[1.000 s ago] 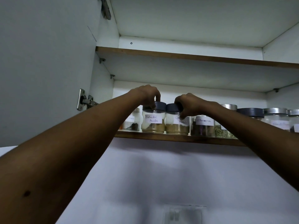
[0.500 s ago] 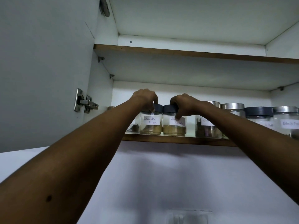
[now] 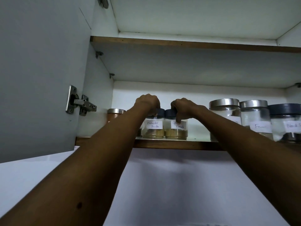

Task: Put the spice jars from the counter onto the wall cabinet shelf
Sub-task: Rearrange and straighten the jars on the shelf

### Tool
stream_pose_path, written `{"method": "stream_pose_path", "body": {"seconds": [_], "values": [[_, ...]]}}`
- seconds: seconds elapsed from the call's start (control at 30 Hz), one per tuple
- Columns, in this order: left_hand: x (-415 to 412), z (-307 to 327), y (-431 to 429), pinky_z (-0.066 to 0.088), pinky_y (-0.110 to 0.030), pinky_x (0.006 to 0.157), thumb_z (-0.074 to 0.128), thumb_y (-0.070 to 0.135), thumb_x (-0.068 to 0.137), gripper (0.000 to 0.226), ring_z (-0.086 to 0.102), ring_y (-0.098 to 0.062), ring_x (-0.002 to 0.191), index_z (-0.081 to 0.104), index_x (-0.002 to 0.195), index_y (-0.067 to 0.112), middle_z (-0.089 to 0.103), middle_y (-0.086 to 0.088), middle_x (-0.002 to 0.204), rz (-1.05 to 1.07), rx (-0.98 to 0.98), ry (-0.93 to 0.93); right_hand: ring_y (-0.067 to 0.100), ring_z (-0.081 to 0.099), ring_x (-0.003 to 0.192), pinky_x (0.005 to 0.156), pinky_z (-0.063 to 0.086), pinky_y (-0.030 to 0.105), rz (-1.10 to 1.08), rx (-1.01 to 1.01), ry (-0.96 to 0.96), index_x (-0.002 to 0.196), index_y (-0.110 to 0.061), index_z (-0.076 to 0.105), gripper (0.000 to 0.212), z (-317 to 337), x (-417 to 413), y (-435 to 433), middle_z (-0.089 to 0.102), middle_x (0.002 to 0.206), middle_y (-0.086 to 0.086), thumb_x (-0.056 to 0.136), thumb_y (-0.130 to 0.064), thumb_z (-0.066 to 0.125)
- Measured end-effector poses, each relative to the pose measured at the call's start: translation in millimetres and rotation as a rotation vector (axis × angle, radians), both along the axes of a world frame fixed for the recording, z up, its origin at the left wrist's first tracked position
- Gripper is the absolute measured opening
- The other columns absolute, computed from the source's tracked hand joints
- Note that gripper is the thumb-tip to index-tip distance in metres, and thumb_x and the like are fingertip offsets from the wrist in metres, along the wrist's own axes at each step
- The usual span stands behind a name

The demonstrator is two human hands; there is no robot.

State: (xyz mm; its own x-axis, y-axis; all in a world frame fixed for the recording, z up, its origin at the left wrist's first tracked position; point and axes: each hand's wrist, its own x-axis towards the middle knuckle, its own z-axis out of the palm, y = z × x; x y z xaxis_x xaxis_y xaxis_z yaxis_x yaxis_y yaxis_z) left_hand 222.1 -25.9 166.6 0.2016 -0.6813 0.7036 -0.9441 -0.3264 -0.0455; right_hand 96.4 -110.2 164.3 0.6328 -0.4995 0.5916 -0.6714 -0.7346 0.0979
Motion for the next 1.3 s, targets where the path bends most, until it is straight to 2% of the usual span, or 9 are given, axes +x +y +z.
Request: {"method": "stream_pose_path", "body": {"seconds": [0.37, 0.6, 0.73, 0.9, 1.0, 1.07, 1.13, 1.2, 1.3], "values": [[28, -6, -38, 0.049, -0.034, 0.091, 0.065, 0.015, 0.083, 0.035, 0.056, -0.026, 0.112, 0.065, 0.117, 0.024, 0.064, -0.006, 0.12, -0.025, -0.023, 0.038, 0.029, 0.06, 0.096, 0.073, 0.048, 0.033, -0.06, 0.011, -0.014, 0.103, -0.006, 0.064, 0.037, 1, 31, -41, 0.063, 0.107, 0.015, 0.068, -0.005, 0.075], [32, -9, -60, 0.045, -0.031, 0.085, 0.059, 0.018, 0.088, 0.034, 0.056, -0.027, 0.112, 0.062, 0.121, 0.023, 0.062, -0.006, 0.122, 0.042, -0.038, 0.002, 0.031, 0.062, 0.093, 0.071, 0.05, 0.034, -0.049, 0.032, -0.038, 0.104, -0.002, 0.064, 0.03, 1, 43, -58, 0.064, 0.105, 0.018, 0.075, -0.002, 0.063], [29, -11, -69, 0.037, -0.032, 0.08, 0.05, 0.022, 0.093, 0.031, 0.052, -0.027, 0.115, 0.058, 0.123, 0.021, 0.058, -0.006, 0.124, 0.1, 0.011, -0.03, 0.032, 0.06, 0.101, 0.082, 0.05, 0.038, -0.002, 0.034, -0.08, 0.11, -0.002, 0.062, 0.028, -4, 47, -63, 0.063, 0.111, 0.016, 0.084, -0.009, 0.054], [34, -18, -70, 0.038, -0.038, 0.094, 0.046, 0.025, 0.096, 0.036, 0.045, -0.027, 0.123, 0.05, 0.131, 0.028, 0.054, -0.003, 0.132, 0.089, 0.052, -0.075, 0.03, 0.055, 0.11, 0.086, 0.041, 0.036, -0.013, -0.008, -0.092, 0.118, -0.006, 0.059, 0.033, -10, 46, -65, 0.06, 0.119, 0.013, 0.087, -0.013, 0.052], [38, -18, -63, 0.03, -0.04, 0.102, 0.045, 0.038, 0.096, 0.043, 0.036, -0.028, 0.131, 0.043, 0.138, 0.028, 0.047, -0.005, 0.14, 0.104, -0.077, -0.095, 0.032, 0.043, 0.124, 0.095, 0.04, 0.04, 0.01, 0.002, -0.214, 0.126, -0.007, 0.053, 0.044, -7, 41, -68, 0.053, 0.13, 0.012, 0.085, -0.023, 0.06], [41, -17, -57, 0.03, -0.041, 0.103, 0.047, 0.041, 0.095, 0.042, 0.035, -0.028, 0.131, 0.047, 0.134, 0.027, 0.046, -0.007, 0.14, 0.126, -0.19, -0.069, 0.035, 0.04, 0.125, 0.093, 0.04, 0.04, -0.001, 0.041, -0.308, 0.117, -0.006, 0.056, 0.044, -6, 38, -69, 0.051, 0.128, 0.015, 0.084, -0.034, 0.062], [43, -19, -54, 0.03, -0.039, 0.101, 0.05, 0.044, 0.093, 0.039, 0.038, -0.028, 0.128, 0.055, 0.127, 0.025, 0.05, -0.008, 0.135, 0.156, -0.181, -0.027, 0.039, 0.049, 0.115, 0.082, 0.043, 0.038, -0.027, 0.141, -0.309, 0.092, -0.004, 0.057, 0.037, -6, 37, -73, 0.055, 0.113, 0.018, 0.084, -0.039, 0.061], [44, -19, -54, 0.03, -0.038, 0.1, 0.052, 0.044, 0.092, 0.036, 0.043, -0.028, 0.124, 0.061, 0.119, 0.022, 0.057, -0.008, 0.127, 0.181, -0.156, -0.009, 0.037, 0.057, 0.095, 0.067, 0.045, 0.033, -0.003, 0.232, -0.316, 0.093, -0.001, 0.058, 0.033, -8, 37, -75, 0.058, 0.105, 0.019, 0.084, -0.032, 0.063], [43, -17, -54, 0.028, -0.038, 0.102, 0.053, 0.042, 0.091, 0.035, 0.051, -0.027, 0.118, 0.062, 0.116, 0.019, 0.061, -0.007, 0.122, 0.185, -0.166, 0.019, 0.026, 0.052, 0.065, 0.05, 0.039, 0.024, 0.03, 0.267, -0.354, 0.092, 0.001, 0.061, 0.019, -9, 34, -74, 0.057, 0.079, 0.011, 0.08, -0.014, 0.064]]}}
